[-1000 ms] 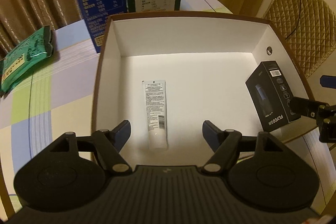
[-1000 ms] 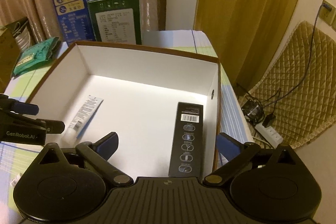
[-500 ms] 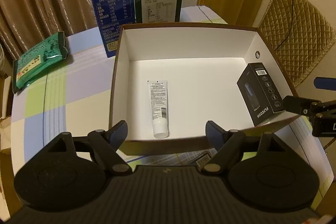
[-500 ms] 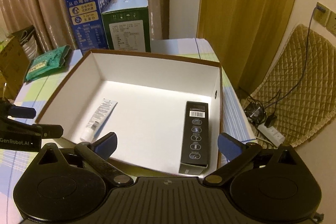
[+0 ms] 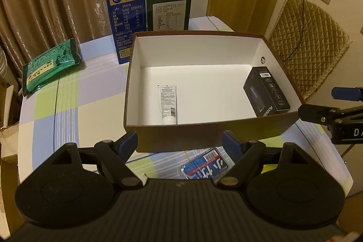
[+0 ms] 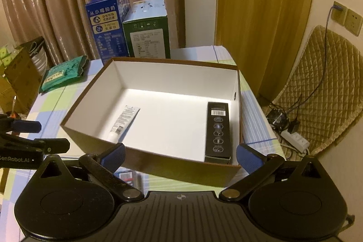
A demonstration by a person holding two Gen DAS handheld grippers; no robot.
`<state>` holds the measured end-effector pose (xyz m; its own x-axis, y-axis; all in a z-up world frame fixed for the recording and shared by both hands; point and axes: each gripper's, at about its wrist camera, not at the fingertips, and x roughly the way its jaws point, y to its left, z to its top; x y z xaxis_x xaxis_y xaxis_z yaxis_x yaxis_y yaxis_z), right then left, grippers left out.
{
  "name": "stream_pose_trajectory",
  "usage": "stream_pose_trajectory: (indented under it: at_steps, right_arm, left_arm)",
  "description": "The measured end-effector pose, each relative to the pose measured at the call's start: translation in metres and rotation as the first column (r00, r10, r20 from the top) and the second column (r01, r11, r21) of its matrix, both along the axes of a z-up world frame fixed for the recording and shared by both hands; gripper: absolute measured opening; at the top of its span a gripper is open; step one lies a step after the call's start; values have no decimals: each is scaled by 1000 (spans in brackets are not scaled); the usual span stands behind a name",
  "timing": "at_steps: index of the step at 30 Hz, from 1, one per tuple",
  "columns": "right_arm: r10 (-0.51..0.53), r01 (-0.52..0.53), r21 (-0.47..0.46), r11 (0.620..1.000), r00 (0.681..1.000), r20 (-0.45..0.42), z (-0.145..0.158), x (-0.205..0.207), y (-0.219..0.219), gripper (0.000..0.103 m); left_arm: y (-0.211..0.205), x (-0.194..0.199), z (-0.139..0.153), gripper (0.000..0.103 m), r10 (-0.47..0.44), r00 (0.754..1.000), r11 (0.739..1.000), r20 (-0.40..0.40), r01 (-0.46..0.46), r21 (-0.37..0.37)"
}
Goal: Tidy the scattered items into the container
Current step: 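Withdraw both grippers from the brown box back toward the remaining items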
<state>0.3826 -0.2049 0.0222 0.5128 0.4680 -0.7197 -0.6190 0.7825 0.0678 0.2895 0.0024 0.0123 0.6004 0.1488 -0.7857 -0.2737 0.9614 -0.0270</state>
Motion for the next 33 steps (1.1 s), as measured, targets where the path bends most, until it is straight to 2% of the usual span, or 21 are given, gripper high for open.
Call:
stream_pose_trajectory:
  at_steps: [17,27,33]
  right_arm:
    - [35,-34,39,999,999,-11,-1,-43,-14,101]
    - [64,-64,20,998,997,-41,-22,-72,-24,101]
    - [127,-126,12,992,989,-75,-46,-96,-32,101]
  left_arm:
    - [-12,-55,3,80,-9,1000,1000,14,9,-4]
    - [-11,-94,-16,80,24,999,999,-27,-24,-27]
    - [-13,-116,-38,80,41,996,998,-77,-44,-44]
